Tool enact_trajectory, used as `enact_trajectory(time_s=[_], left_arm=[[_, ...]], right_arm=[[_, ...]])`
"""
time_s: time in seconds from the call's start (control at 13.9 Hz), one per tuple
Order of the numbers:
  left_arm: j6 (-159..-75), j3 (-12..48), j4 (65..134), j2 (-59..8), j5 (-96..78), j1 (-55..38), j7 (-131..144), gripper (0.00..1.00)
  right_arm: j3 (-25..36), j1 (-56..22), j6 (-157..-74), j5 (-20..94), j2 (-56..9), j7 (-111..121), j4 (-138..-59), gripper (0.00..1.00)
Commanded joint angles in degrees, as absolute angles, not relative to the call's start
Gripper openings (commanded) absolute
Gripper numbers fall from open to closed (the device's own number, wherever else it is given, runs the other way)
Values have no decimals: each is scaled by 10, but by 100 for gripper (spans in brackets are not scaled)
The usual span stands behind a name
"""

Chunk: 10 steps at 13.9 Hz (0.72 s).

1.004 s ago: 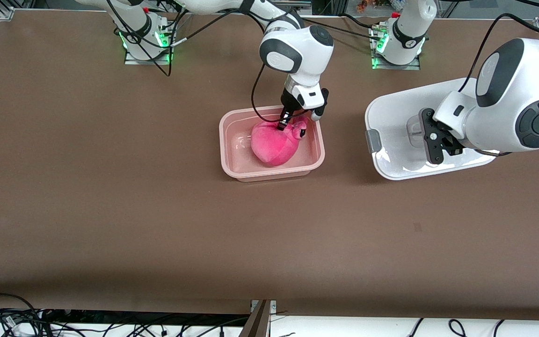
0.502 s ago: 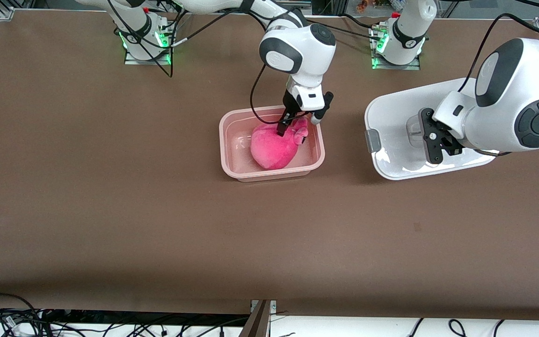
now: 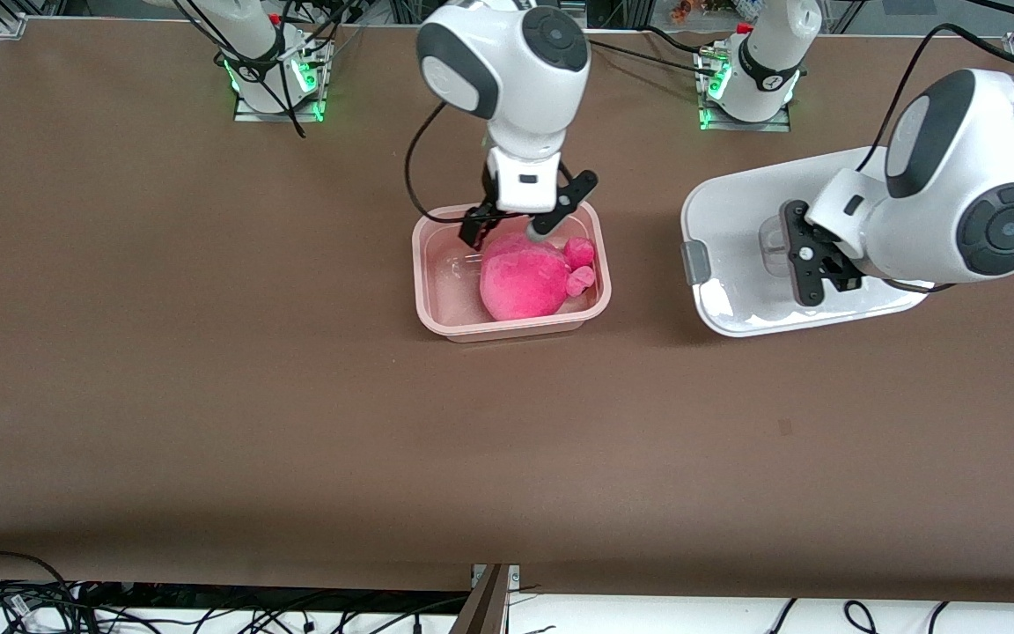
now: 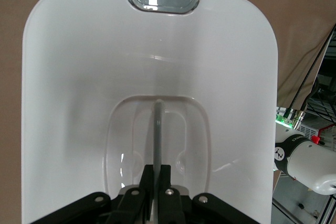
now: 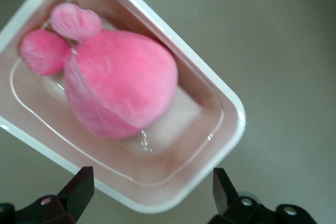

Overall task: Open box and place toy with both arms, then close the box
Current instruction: 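Open the right gripper and withdraw it from the tub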

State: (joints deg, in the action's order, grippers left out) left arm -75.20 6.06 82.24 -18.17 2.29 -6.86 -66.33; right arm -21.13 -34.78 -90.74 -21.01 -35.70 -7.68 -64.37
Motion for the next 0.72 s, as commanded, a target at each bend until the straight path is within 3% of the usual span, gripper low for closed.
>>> enact_trajectory(time_s=[0.0, 0.36, 0.65], left_arm=[[-751, 69, 802, -206, -13, -111, -668, 0], [-869, 71, 803, -228, -67, -193, -587, 0], [-970, 69, 802, -254, -60, -294, -501, 0]], right_arm=[[-215, -260, -873, -141, -323, -71, -647, 100], [-214, -36, -811, -35, -280, -69, -646, 100], [-214, 56, -779, -30, -263, -30, -646, 100]])
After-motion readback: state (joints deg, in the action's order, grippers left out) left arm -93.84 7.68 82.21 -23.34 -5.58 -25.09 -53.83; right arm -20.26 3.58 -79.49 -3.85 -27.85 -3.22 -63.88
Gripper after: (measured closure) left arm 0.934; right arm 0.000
